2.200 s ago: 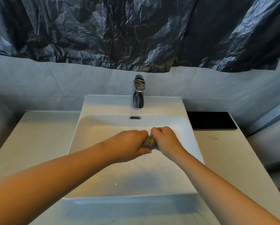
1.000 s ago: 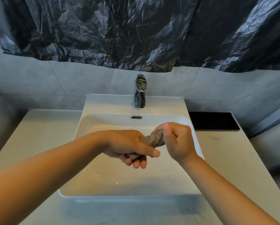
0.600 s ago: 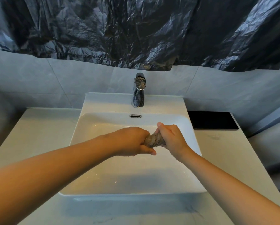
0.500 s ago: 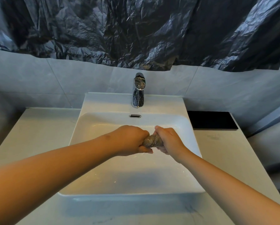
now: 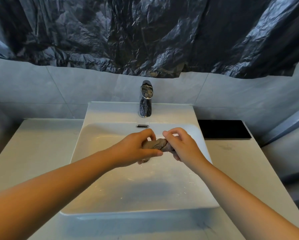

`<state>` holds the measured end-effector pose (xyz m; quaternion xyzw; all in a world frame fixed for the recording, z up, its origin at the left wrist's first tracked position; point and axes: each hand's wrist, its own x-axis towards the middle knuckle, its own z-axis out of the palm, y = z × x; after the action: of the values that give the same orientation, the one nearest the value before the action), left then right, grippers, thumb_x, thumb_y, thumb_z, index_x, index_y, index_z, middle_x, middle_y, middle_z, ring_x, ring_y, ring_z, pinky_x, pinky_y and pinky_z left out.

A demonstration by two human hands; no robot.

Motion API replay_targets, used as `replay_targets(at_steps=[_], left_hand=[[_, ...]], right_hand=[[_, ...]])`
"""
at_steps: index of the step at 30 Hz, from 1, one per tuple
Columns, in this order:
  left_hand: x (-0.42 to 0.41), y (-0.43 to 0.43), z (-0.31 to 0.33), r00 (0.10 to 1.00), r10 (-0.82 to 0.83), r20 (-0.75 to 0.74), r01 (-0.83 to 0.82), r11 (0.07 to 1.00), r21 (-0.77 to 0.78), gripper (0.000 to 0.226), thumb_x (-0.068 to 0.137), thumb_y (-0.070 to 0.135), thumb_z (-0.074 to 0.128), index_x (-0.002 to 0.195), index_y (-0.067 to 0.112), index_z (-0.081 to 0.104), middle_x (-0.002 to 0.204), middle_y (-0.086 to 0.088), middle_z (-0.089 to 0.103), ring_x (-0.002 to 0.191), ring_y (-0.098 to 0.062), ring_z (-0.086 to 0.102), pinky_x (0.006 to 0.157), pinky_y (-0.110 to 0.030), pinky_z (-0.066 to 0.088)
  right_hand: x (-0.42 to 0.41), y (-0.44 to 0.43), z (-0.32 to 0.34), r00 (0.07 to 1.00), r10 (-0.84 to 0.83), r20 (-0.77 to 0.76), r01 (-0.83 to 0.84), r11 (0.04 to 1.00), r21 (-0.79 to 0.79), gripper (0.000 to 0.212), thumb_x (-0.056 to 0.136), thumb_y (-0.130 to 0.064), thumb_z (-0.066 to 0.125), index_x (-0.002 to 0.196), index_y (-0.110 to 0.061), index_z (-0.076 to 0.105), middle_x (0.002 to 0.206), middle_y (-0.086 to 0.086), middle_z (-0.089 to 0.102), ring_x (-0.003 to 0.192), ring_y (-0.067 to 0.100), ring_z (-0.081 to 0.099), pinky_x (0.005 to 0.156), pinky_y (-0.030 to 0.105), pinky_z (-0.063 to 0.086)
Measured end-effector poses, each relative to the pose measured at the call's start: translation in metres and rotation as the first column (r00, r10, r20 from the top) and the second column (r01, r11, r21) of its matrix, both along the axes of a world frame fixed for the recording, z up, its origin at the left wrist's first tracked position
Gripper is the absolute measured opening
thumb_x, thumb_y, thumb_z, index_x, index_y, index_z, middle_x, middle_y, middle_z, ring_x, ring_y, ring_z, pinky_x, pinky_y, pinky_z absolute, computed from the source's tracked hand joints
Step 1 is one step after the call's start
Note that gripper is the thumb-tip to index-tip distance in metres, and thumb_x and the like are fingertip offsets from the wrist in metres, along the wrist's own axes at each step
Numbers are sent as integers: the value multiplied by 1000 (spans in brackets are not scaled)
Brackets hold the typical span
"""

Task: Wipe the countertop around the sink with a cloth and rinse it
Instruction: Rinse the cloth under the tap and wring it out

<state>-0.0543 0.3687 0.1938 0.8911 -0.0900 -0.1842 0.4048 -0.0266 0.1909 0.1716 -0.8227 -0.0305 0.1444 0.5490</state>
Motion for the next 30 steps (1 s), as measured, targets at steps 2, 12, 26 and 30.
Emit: replay_targets(at_steps=[2,12,26,30], left_hand=[[-3,4,0,994,71,-84,-86,977,-193,32,84,43,63,104,19,53,73,-5,65,51,-11,57,46,-21,44],[-14,16,5,731,-362,-578,-185,711,-679,35,96,47,39,89,18,57,64,2,39,40,-4,25,35,-13,19],[-24,25,20,956,-246,-161,247,969,-18,33,91,43,54,88,11,51,70,0,53,58,-14,47,57,-29,41],[-33,35,9,931,-364,30,336,884,325,31,93,49,44,100,20,54,82,3,57,73,-14,52,65,-30,43]], right_hand=[[-6,-6,5,1000,-19,3,18,992,124,46,88,-49,54,126,-26,44,92,-2,64,56,12,60,51,21,47],[-33,-11,-10,630,78,772,89,981,-171,46,95,-44,38,127,-14,52,122,1,55,111,6,51,82,24,52],[-38,36,-3,966,-88,244,92,996,-7,54,94,-43,40,64,-7,64,63,11,61,58,21,56,56,36,51],[-45,41,-8,994,-7,113,26,986,-163,50,93,-38,42,61,-2,55,58,10,51,56,16,50,58,34,49]])
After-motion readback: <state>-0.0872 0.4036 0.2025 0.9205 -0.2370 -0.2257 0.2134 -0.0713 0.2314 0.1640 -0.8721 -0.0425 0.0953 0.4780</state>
